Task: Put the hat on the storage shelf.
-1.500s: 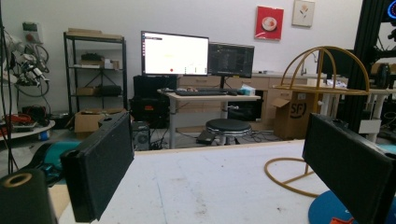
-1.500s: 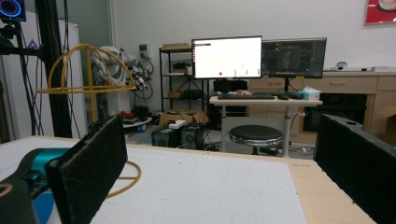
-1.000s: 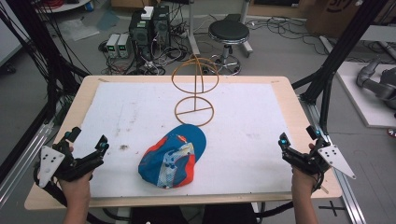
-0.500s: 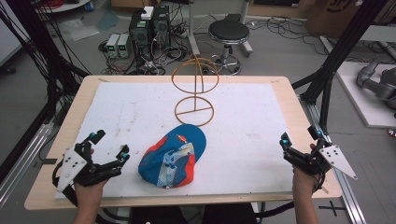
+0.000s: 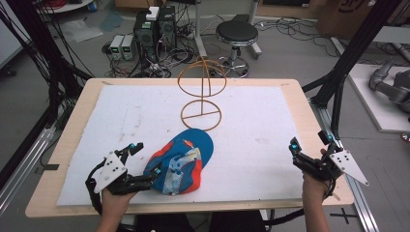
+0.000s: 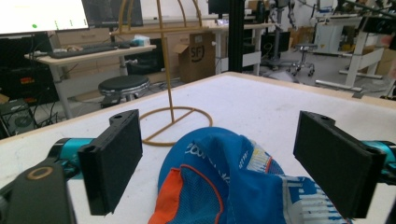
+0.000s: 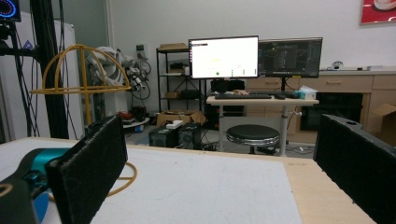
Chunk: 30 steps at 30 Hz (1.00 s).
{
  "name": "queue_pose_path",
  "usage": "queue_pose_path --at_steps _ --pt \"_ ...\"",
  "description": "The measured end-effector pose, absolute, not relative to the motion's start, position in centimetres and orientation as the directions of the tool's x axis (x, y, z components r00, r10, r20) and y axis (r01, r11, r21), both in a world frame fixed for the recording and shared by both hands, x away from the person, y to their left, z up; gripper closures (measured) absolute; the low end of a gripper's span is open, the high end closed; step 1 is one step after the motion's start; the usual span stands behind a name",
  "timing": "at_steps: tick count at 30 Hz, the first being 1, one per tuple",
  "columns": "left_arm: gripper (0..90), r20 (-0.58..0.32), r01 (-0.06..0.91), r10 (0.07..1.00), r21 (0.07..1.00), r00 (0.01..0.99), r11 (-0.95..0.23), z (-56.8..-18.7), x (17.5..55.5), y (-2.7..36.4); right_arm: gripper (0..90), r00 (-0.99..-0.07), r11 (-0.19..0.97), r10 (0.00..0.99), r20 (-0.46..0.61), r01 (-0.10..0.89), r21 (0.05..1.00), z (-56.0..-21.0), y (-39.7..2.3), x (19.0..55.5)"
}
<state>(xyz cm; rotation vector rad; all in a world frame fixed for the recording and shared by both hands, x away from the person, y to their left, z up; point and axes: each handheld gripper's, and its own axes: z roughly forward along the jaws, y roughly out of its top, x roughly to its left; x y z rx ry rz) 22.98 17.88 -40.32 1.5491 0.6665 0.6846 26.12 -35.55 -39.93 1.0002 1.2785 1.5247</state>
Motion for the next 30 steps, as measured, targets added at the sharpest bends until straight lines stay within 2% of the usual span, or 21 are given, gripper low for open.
queue_pose_path --at_steps 15,19,21,26,30 --pt "19.8 0.015 0.123 0.722 0.983 0.692 -0.139 -41.5 24.3 16.2 2.5 -0.287 -0.083 0.957 0.044 -0.124 0.989 -39.9 -35.4 26.1" --pt "23.8 -0.005 0.149 0.717 0.979 0.697 -0.138 -41.7 24.5 16.1 2.5 -0.288 -0.083 0.957 0.043 -0.125 0.989 -39.9 -35.4 26.1" --pt "31.4 -0.009 0.159 0.713 0.977 0.701 -0.144 -41.8 24.5 16.1 2.5 -0.287 -0.077 0.957 0.038 -0.128 0.989 -39.9 -35.4 26.1" --pt "36.1 -0.064 0.222 0.701 0.966 0.71 -0.135 -42.2 25.0 15.9 2.5 -0.291 -0.075 0.956 0.035 -0.129 0.989 -39.9 -35.3 26.1" --pt "47.4 -0.06 0.238 0.715 0.959 0.696 -0.152 -42.2 25.0 15.5 2.5 -0.291 -0.079 0.956 0.037 -0.131 0.988 -39.9 -35.3 26.1"
